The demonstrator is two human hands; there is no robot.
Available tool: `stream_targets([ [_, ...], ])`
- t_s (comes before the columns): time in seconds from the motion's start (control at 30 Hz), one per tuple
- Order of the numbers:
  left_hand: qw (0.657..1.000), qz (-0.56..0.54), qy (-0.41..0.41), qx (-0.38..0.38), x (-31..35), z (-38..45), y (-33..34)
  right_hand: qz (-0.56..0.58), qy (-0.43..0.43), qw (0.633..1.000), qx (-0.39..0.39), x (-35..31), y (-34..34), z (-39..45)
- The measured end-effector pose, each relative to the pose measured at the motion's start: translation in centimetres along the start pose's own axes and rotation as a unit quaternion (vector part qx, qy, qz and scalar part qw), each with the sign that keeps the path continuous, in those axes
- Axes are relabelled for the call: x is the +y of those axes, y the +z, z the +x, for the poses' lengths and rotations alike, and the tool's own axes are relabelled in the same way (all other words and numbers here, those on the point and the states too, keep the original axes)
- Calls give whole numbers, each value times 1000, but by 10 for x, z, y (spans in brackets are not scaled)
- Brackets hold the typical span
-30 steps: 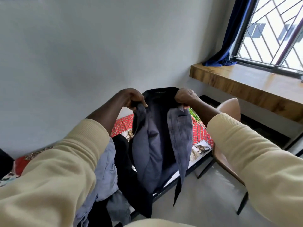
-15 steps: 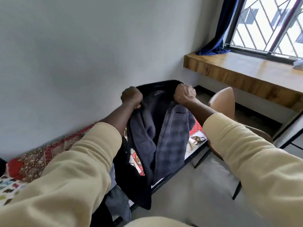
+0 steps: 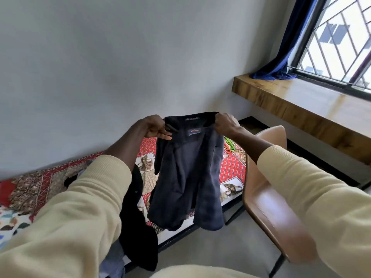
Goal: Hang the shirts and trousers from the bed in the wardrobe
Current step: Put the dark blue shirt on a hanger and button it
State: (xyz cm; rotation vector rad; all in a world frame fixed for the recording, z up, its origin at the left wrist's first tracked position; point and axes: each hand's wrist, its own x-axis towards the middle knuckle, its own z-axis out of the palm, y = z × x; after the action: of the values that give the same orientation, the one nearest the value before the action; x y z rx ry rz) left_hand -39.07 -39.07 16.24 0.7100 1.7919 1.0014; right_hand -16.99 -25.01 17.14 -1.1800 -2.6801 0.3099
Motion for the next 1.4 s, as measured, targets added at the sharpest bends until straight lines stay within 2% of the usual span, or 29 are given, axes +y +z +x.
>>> stream_targets([
  [0.07, 988, 137, 21, 65, 6, 2, 14, -83, -39, 995, 44, 15, -6, 8],
  [0.13, 953, 275, 34, 122, 12, 7, 18, -139, -70, 986, 64, 23, -8, 16],
  [0.3, 858, 425, 64, 280, 16, 10, 22, -198, -113, 967, 111, 29, -6, 31],
  [0.37, 833, 441, 72, 328, 19, 15, 19, -217, -126, 956, 152, 32, -3, 40],
  [0.4, 836, 427, 71, 337, 22, 20, 16, -201, -125, 957, 166, 34, -2, 45],
  [0.47, 882, 333, 89, 322, 28, 27, 12, -111, -109, 973, 168, 37, 1, 51],
  [0.53, 936, 168, 145, 272, 32, 29, 15, 65, -76, 983, 157, 35, 1, 54],
  [0.6, 939, 84, 193, 274, 29, 34, 19, 210, -24, 966, 151, 27, -3, 59],
  [0.63, 929, 106, 212, 284, 28, 36, 17, 249, -7, 957, 146, 24, -4, 63],
  [0.67, 914, 173, 221, 294, 27, 37, 16, 261, 0, 957, 128, 21, -5, 65],
  [0.73, 857, 348, 237, 296, 23, 38, 16, 241, -11, 970, 43, 17, -3, 66],
  [0.8, 820, 378, 274, 331, 20, 37, 14, 223, -53, 973, -33, 16, 0, 64],
  [0.83, 807, 374, 285, 356, 20, 36, 11, 188, -80, 978, -40, 18, 2, 64],
  [0.9, 785, 402, 293, 370, 17, 34, 7, 110, -117, 987, -5, 16, 6, 64],
  [0.97, 772, 435, 280, 369, 12, 34, 1, 83, -94, 987, 98, 17, 9, 65],
  [1.03, 780, 434, 256, 371, 12, 32, -3, 181, 3, 967, 179, 19, 10, 69],
  [1.07, 798, 415, 239, 365, 11, 32, -5, 227, 52, 956, 178, 18, 12, 69],
  [1.17, 883, 258, 183, 347, 8, 38, -11, 244, 102, 959, 103, 20, 27, 73],
  [1.23, 912, 231, 173, 291, 2, 35, -14, 214, 97, 969, 80, 24, 37, 72],
  [1.33, 923, 325, 151, 141, -7, 24, -20, 172, 43, 984, 18, 32, 32, 74],
  [1.4, 897, 420, 88, 110, -18, 25, -28, 121, 21, 988, -96, 39, 27, 72],
])
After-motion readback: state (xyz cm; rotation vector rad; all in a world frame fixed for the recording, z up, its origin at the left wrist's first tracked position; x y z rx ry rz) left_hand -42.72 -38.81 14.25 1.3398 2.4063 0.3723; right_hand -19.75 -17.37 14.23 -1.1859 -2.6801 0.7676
